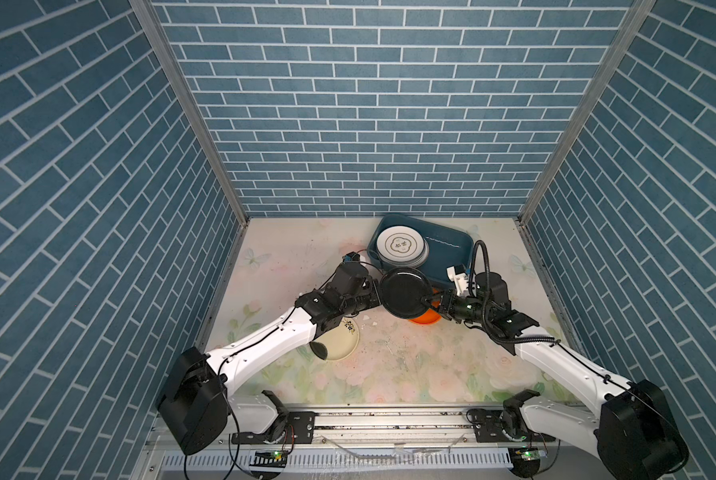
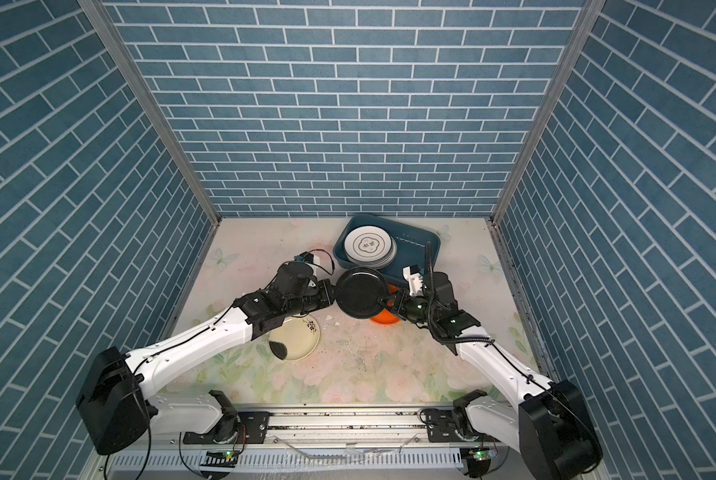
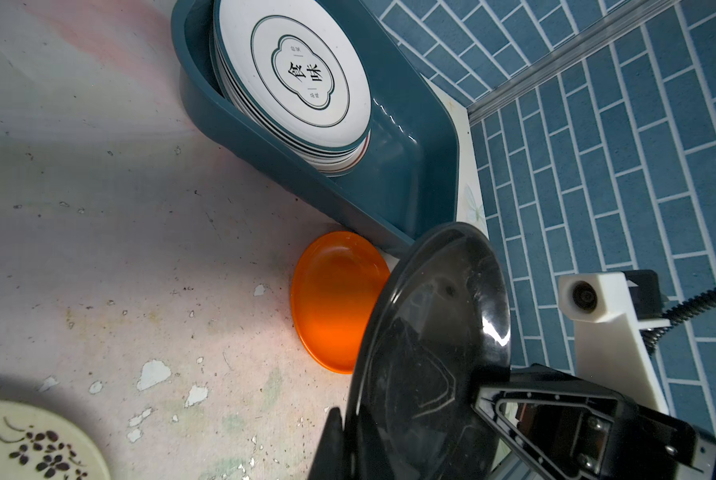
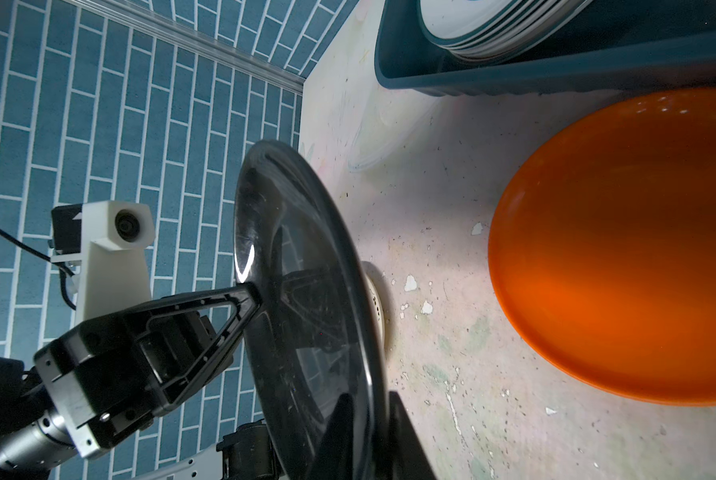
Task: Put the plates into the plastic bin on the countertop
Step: 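Grasp the black plate rim with the right gripper and release the left, then carry the black plate into the teal bin with the right gripper and release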
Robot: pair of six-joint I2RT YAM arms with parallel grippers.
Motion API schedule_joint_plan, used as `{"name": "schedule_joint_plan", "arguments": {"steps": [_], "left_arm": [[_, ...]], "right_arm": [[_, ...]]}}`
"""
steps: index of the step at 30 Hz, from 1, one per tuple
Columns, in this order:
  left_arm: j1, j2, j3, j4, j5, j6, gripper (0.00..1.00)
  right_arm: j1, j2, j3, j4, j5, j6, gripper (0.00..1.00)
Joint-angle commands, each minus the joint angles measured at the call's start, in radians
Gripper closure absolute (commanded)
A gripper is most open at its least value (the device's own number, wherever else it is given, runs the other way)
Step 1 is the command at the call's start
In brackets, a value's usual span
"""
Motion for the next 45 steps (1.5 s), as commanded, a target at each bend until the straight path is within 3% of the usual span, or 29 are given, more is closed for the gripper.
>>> {"name": "schedule_joint_plan", "arguments": {"steps": [1, 5, 9, 13, 14, 15, 17, 20, 31, 40, 45], "left_arm": [[-0.005, -0.039, -0.016, 0.001, -0.027, 0.008, 1.00], [-0.003, -0.032, -0.008, -0.015, -0.028, 0.025, 1.00], [-0.002, -0.034, -0.003, -0.013, -0.031, 0.039, 0.94], [0.001, -0.049, -0.006, -0.016, -0.060, 0.052, 0.67], [0.004, -0.053, -0.011, -0.011, -0.067, 0.053, 0.54], [0.008, -0.056, -0.019, -0.006, -0.070, 0.057, 0.35], [0.033, -0.062, -0.037, 0.007, -0.062, 0.053, 0.14], [0.080, -0.087, -0.091, 0.058, -0.043, 0.037, 0.01], [0.215, -0.212, -0.133, -0.011, -0.041, 0.058, 0.00], [0.331, -0.354, -0.192, -0.129, -0.060, 0.123, 0.00], [0.347, -0.407, -0.195, -0.216, -0.120, 0.189, 0.01]], "right_arm": [[0.011, 0.019, 0.039, 0.023, 0.009, 0.009, 0.86], [0.018, 0.036, 0.043, 0.024, 0.036, 0.019, 1.00], [0.022, 0.042, 0.041, 0.037, 0.053, 0.035, 1.00], [0.022, 0.041, 0.043, 0.028, 0.071, 0.041, 1.00], [0.022, 0.041, 0.047, 0.025, 0.071, 0.041, 1.00], [0.022, 0.043, 0.050, 0.023, 0.073, 0.041, 1.00], [0.022, 0.044, 0.058, 0.020, 0.077, 0.041, 1.00], [0.022, 0.050, 0.076, 0.002, 0.097, 0.040, 1.00], [0.019, 0.201, 0.252, -0.093, 0.154, -0.019, 1.00], [-0.054, 0.524, 0.600, -0.219, 0.256, -0.097, 1.00], [-0.105, 0.741, 0.825, -0.272, 0.292, -0.114, 1.00]]}}
